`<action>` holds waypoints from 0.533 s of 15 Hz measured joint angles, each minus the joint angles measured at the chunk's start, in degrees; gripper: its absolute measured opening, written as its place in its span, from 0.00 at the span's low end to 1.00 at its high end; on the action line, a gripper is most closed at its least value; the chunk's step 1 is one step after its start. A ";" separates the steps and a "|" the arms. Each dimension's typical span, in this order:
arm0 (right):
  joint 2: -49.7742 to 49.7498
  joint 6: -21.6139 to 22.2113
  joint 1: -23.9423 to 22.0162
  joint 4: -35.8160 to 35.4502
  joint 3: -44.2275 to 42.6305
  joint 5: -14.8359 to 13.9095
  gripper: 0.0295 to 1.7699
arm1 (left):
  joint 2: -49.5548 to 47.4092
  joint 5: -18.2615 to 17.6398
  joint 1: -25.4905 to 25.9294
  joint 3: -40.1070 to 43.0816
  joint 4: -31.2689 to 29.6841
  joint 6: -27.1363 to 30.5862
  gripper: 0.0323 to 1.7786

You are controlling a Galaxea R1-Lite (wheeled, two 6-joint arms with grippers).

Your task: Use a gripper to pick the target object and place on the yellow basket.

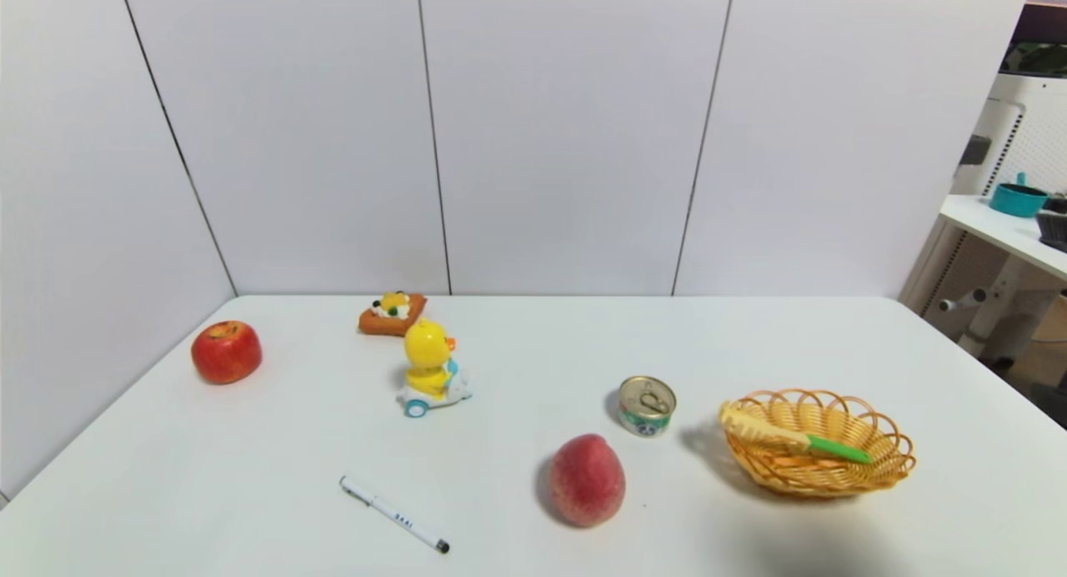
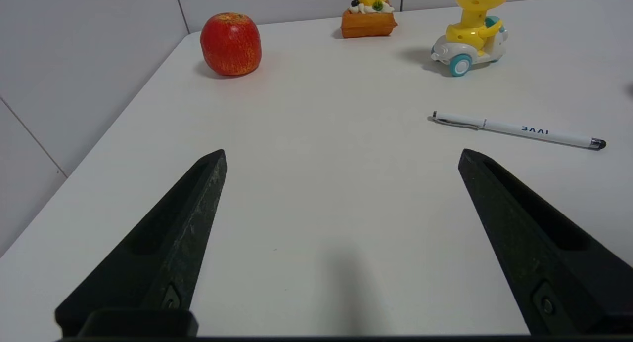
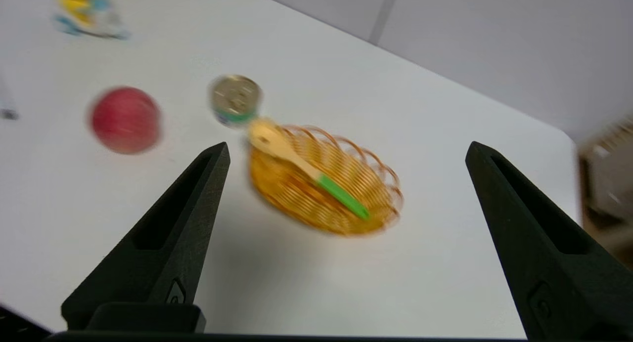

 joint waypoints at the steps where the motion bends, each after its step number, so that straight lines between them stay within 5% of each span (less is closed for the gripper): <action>1: -2.79 0.16 0.50 -0.09 3.12 -6.22 0.93 | 0.00 0.00 0.00 0.00 -0.01 0.00 0.95; 3: -8.52 0.57 1.48 -0.82 9.92 -15.97 0.94 | 0.00 -0.02 0.00 0.00 0.00 -0.02 0.95; 4: -11.25 1.32 1.91 -1.77 13.40 -17.82 0.94 | -0.02 -0.02 0.00 0.00 0.00 -0.02 0.95; 8: -22.99 4.21 3.27 -6.69 27.65 -15.60 0.95 | 0.00 -0.02 0.00 0.00 -0.01 0.00 0.95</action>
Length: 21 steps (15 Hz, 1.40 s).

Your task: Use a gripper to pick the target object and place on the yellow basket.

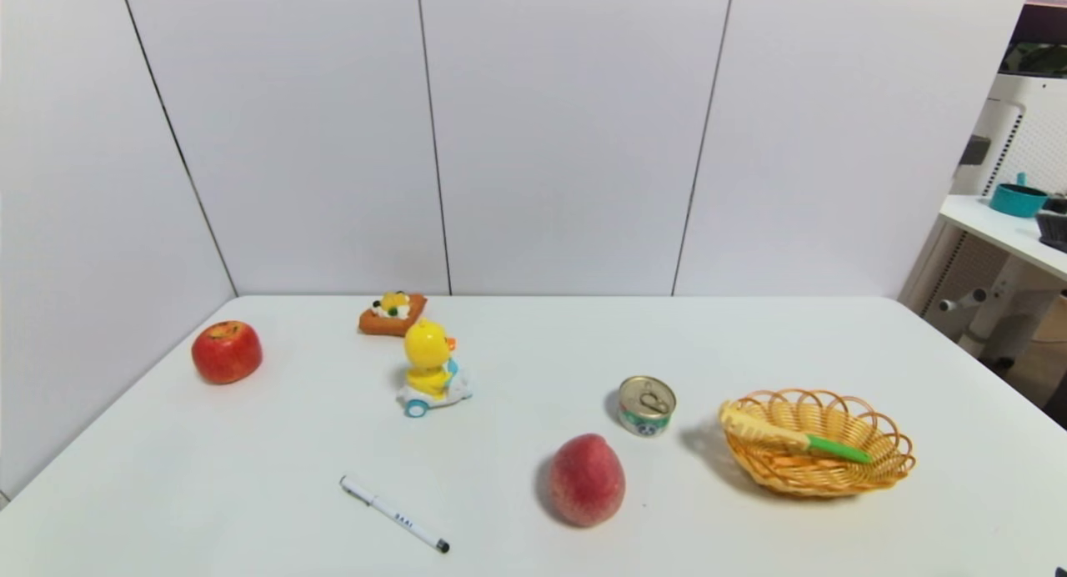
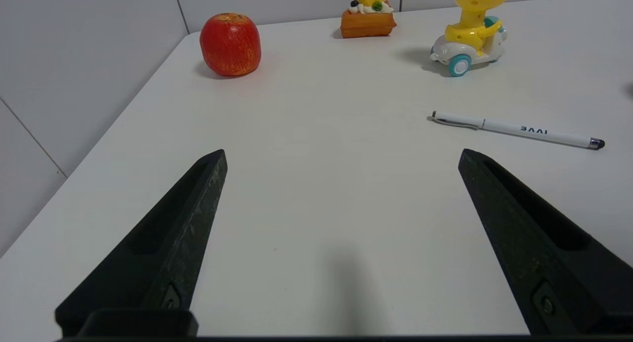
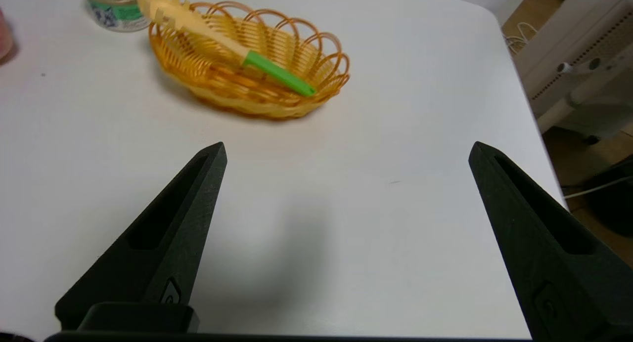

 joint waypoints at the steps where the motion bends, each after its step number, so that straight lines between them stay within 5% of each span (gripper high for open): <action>1: -2.77 0.33 0.07 -0.69 3.25 0.63 0.96 | 0.00 0.02 0.00 0.00 0.00 -0.02 0.95; 7: -15.34 4.30 -2.04 -4.00 15.19 4.01 0.96 | 0.00 0.02 -0.02 0.00 0.01 -0.02 0.95; 11: -22.41 8.78 -2.46 -5.13 16.30 3.64 0.96 | 0.00 0.00 0.00 0.00 0.01 0.00 0.95; 21: -24.71 9.90 -2.51 -6.70 16.91 3.60 0.96 | 0.00 0.00 0.00 0.00 0.01 0.00 0.95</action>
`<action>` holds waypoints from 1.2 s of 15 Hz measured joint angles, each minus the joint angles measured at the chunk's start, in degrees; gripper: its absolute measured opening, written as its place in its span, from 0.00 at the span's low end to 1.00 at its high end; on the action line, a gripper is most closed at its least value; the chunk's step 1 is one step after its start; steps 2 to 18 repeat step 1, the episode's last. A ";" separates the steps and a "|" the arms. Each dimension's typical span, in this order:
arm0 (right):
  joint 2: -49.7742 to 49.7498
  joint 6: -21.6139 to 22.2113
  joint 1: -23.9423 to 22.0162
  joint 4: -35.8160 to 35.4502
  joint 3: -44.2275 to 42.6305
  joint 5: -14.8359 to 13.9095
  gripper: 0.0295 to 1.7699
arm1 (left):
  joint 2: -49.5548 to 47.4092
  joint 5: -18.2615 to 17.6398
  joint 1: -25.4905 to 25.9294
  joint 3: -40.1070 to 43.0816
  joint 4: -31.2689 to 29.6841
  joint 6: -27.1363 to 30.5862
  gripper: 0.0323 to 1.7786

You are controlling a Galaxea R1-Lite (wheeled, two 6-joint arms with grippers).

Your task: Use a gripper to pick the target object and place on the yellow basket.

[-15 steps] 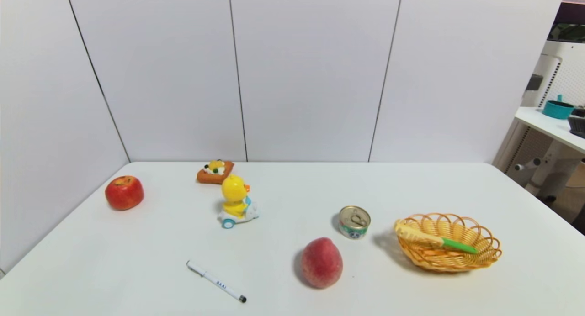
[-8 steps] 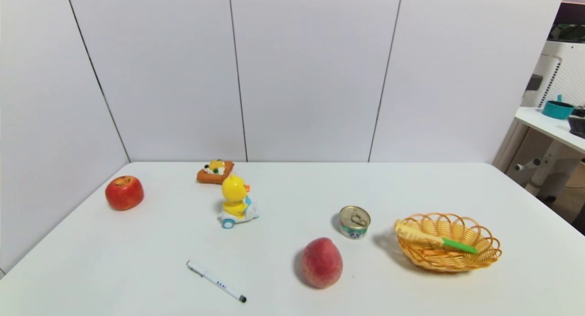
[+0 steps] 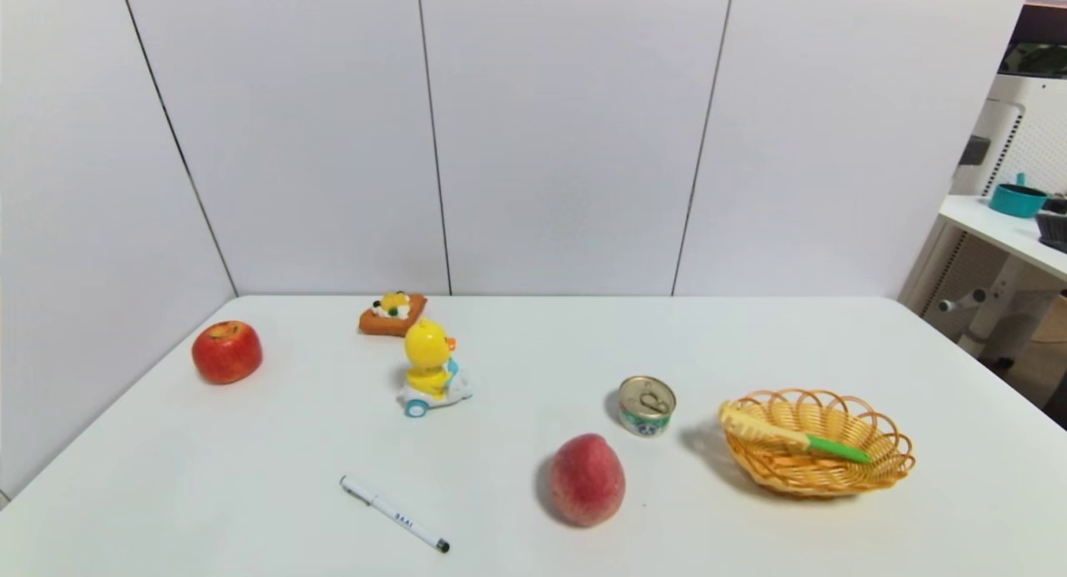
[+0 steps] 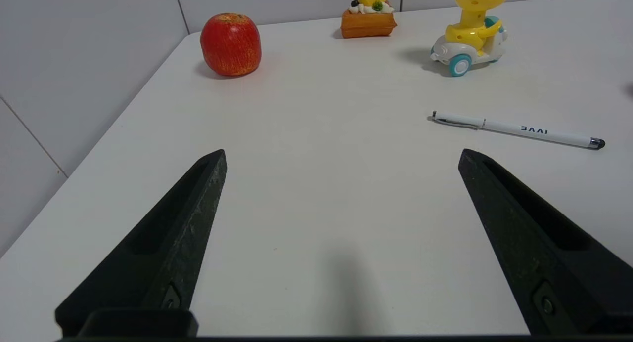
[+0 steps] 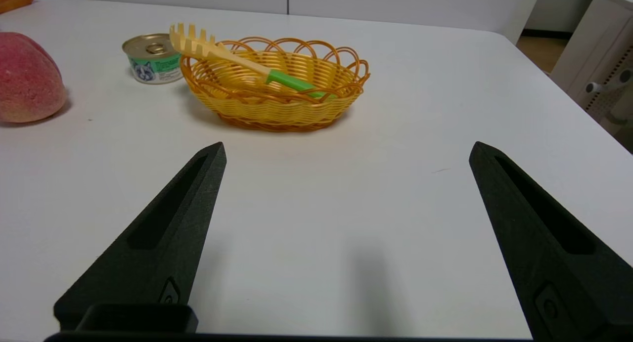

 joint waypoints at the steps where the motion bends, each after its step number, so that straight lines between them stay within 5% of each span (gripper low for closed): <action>1: 0.00 0.11 0.00 -0.02 0.07 0.02 0.96 | 0.00 0.02 0.00 0.00 0.00 -0.02 0.95; 18: 0.00 0.11 0.00 -0.02 0.07 0.02 0.96 | 0.00 0.02 0.00 0.00 0.00 -0.02 0.95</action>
